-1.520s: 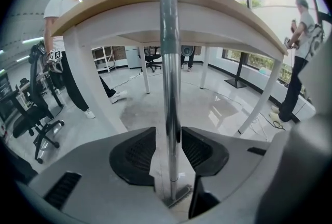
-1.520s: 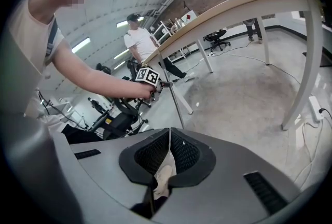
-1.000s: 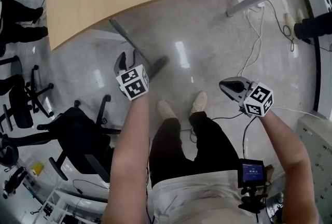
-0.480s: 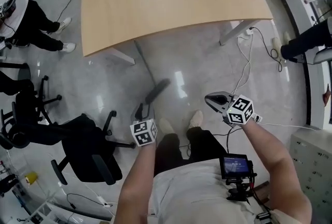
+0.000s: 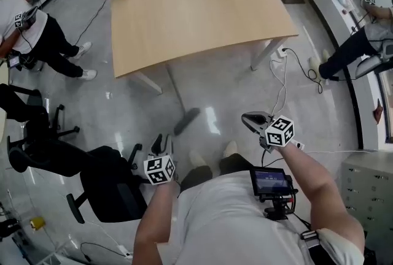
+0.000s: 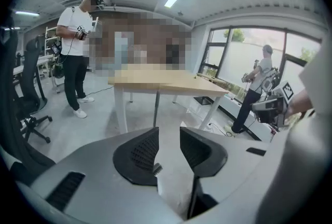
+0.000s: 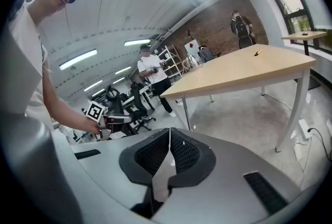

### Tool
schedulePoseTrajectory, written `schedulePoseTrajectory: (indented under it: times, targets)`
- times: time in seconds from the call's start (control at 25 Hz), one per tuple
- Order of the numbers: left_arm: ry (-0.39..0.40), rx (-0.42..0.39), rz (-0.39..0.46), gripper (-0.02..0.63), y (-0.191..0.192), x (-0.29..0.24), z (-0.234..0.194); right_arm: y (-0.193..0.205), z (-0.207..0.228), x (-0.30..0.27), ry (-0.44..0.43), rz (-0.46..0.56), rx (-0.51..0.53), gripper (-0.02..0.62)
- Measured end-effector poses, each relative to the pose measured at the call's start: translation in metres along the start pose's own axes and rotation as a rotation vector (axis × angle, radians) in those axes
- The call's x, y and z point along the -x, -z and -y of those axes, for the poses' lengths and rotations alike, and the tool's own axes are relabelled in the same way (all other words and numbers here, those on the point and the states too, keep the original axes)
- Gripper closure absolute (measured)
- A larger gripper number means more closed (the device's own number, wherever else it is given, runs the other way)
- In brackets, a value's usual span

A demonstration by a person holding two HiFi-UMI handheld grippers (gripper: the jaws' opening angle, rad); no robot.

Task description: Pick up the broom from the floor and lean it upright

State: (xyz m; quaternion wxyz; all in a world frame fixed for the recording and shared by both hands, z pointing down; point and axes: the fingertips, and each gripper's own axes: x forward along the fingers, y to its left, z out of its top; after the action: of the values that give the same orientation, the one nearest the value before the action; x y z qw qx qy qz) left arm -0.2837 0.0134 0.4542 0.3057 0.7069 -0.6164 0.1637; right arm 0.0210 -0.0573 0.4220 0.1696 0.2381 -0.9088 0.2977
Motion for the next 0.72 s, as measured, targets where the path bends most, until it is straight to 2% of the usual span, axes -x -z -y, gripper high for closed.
schedulePoseTrajectory:
  times: [0.2, 0.36, 0.48, 0.72]
  targets:
    - [0.095, -0.073, 0.077, 0.548, -0.032, 0.034, 0.033, -0.044, -0.036, 0.004, -0.029, 0.095, 0.068, 0.577]
    - [0.198, -0.161, 0.156, 0.572, -0.062, 0.059, 0.064, -0.064, -0.066, 0.008, -0.092, 0.107, 0.194, 0.577]
    - [0.233, -0.211, 0.213, 0.585, -0.091, 0.072, 0.07, -0.095, -0.091, -0.001, -0.157, 0.122, 0.278, 0.577]
    - [0.265, -0.21, 0.16, 0.589, -0.076, 0.088, 0.072, -0.083, -0.112, 0.015, -0.143, 0.141, 0.2, 0.578]
